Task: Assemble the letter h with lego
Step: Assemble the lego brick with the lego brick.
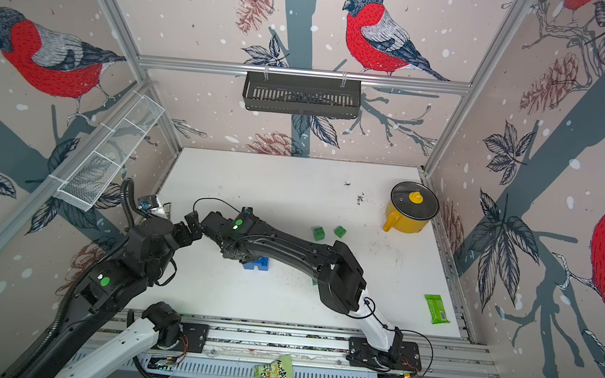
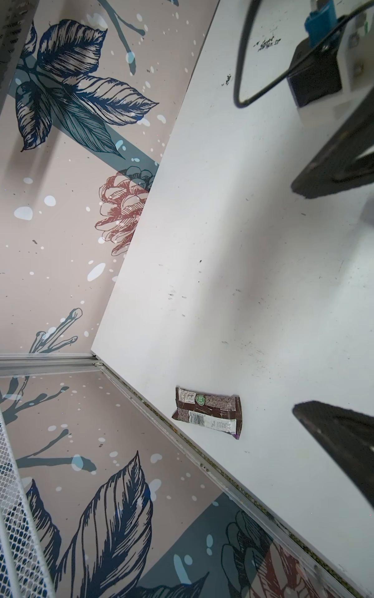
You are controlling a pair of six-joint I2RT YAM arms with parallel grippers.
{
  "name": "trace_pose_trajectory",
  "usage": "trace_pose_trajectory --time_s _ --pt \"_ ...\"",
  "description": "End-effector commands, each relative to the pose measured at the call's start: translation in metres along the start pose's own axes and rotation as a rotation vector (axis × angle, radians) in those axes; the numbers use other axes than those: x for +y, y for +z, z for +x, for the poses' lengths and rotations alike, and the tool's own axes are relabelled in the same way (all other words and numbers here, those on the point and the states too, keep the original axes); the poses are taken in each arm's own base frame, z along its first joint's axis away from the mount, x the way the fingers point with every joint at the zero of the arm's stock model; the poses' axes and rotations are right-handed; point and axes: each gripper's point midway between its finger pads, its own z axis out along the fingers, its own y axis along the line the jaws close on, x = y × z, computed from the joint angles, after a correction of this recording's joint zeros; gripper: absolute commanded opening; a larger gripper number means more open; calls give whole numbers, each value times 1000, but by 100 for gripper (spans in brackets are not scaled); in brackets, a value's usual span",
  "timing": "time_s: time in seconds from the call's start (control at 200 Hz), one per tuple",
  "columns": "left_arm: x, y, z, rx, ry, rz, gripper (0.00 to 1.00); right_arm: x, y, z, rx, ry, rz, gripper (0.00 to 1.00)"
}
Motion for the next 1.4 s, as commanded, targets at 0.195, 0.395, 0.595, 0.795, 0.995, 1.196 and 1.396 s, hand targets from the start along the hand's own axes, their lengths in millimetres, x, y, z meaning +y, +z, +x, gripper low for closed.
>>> trace_pose_trajectory --time_s 0.195,0.395,0.595,0.795,0.995,1.196,1.396 --pt "-6 0 -5 -15 -18 30 98 -3 7 2 11 21 26 0" --pt "-7 -1 -4 -15 -18 33 99 -1 10 3 13 23 23 0" --pt "-7 -1 -5 -16 -19 37 98 -1 12 4 21 28 23 0" --pt "-7 -1 -5 -16 -18 39 98 0 12 8 23 30 31 0" --pt "-7 -1 -4 -15 -17 40 98 -2 12 10 17 36 44 0" --pt "-7 -1 -4 -16 -17 39 98 0 10 10 1 45 39 0" --pt "-7 -2 -4 -17 -17 39 98 3 3 6 -42 46 34 0"
